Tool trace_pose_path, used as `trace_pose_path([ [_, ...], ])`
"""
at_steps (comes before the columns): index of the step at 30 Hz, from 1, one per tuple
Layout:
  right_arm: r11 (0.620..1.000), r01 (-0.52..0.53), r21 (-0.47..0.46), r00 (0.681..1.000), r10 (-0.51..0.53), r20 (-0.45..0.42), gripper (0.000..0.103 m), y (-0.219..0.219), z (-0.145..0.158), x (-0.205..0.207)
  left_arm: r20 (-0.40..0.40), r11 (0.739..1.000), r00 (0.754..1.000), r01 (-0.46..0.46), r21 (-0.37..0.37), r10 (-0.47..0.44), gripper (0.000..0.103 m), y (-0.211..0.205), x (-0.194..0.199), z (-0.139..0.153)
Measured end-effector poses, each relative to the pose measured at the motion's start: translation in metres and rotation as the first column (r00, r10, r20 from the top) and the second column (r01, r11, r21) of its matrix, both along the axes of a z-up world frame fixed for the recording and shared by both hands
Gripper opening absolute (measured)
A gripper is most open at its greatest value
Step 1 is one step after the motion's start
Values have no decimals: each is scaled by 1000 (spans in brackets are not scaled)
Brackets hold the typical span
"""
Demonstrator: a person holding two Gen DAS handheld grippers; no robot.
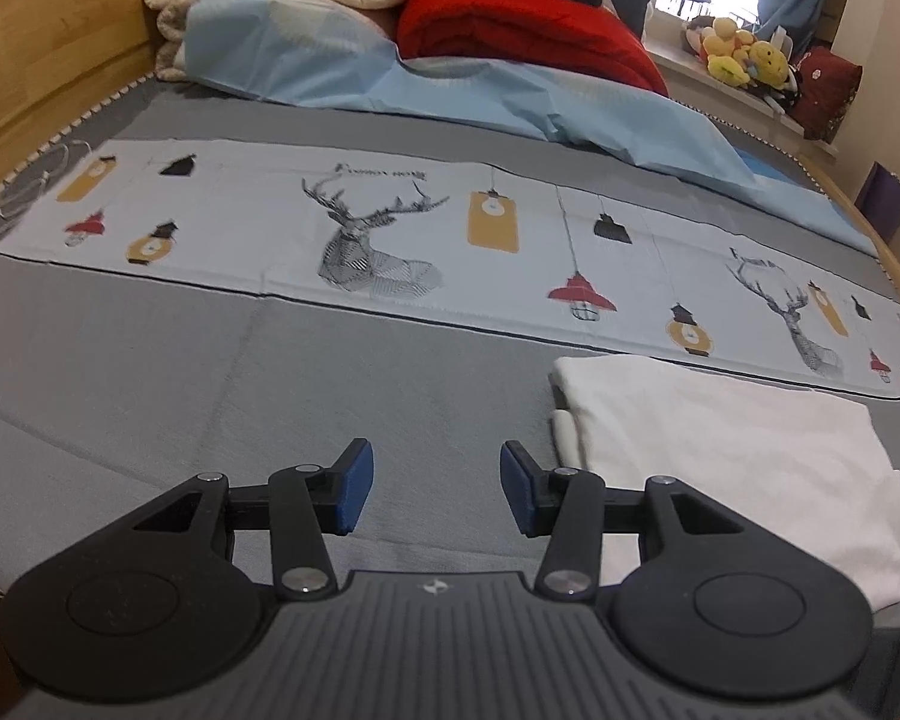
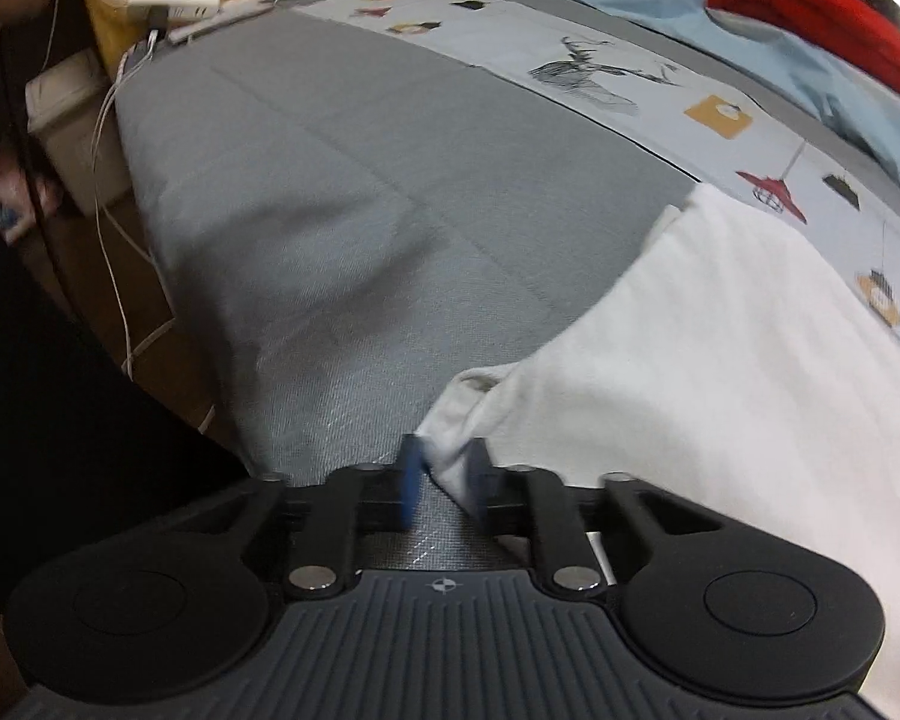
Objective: Fold small clothes
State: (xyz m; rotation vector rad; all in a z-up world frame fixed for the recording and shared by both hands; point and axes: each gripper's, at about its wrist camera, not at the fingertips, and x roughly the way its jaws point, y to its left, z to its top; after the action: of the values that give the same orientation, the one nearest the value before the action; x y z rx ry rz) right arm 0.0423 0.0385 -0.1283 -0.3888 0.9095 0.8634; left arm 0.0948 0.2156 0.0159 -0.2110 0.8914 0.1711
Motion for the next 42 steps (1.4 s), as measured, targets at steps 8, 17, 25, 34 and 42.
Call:
trace_pose_path([
  [8, 991, 37, 131, 998, -44, 45, 9, -28, 49, 0, -90, 947, 994, 36, -319, -68, 75, -16, 32, -45],
  [17, 964, 103, 246, 994, -111, 17, 8, -79, 81, 9, -259, 867, 952, 15, -499, -165, 80, -51, 97, -106],
  [25, 942, 138, 307, 989, -146, 3, 8, -109, 99, 8, -293, 878, 934, 43, -477, -206, 48, -72, 130, -125],
  [34, 910, 88, 406, 995, -97, 3, 7, -80, 113, 9, -117, 910, 990, 27, -414, -83, 15, -32, 101, -70],
  [42, 900, 134, 415, 990, -143, -9, 0, -108, 118, 3, -108, 958, 989, 69, -278, -102, 15, -59, 91, -47],
])
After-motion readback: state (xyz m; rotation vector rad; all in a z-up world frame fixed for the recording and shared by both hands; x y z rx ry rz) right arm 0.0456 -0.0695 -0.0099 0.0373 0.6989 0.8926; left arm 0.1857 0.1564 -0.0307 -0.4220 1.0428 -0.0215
